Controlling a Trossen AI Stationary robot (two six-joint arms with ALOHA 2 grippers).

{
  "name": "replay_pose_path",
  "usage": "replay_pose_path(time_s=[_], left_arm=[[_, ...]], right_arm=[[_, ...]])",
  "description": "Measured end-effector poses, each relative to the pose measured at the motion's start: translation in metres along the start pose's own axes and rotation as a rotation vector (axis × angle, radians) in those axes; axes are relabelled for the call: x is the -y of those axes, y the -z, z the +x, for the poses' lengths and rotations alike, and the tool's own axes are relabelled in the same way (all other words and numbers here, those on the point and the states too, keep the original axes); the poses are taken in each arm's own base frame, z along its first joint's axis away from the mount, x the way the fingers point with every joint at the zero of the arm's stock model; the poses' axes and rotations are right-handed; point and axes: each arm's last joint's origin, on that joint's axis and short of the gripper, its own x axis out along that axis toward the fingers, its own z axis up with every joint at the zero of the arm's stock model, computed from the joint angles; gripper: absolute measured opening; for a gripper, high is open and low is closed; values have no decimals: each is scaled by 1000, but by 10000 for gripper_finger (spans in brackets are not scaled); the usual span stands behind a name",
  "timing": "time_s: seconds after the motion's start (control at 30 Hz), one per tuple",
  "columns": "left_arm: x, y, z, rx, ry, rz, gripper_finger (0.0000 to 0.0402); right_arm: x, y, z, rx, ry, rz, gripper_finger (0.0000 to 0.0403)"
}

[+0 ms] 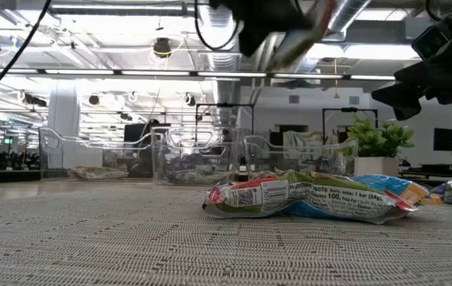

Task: Pick and place Granola Bars by type
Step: Put the top left red granola bar into the left transparent bin

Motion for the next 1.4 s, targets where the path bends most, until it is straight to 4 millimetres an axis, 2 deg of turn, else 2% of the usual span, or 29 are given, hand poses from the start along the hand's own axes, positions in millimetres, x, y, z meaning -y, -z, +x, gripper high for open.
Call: replay_pose_path(time_s=[0.1,0.33,0.47,0.6,0.77,1.0,1.23,1.4], left_arm=[[-2,-11,-10,67,2,-72,2],[-14,-12,-14,69,-56,-107,2],[-33,-13,-18,76,-149,-135,2],[-63,-13,-30,66,-267,-209,2],[-101,-12,-63,21,-439,-279,2],[-140,-1,-125,-129,-713,-322,2],[-154,21,-186,-372,-920,-381,2],[-156,39,-213,-555,-950,-459,2]], right_arm=[[0,0,0,0,0,0,240],[0,0,0,0,0,0,240],[0,0,0,0,0,0,240],[0,0,0,0,0,0,240],[0,0,0,0,0,0,240],[0,0,0,0,0,0,240],[0,0,0,0,0,0,240],[0,0,0,0,0,0,240]])
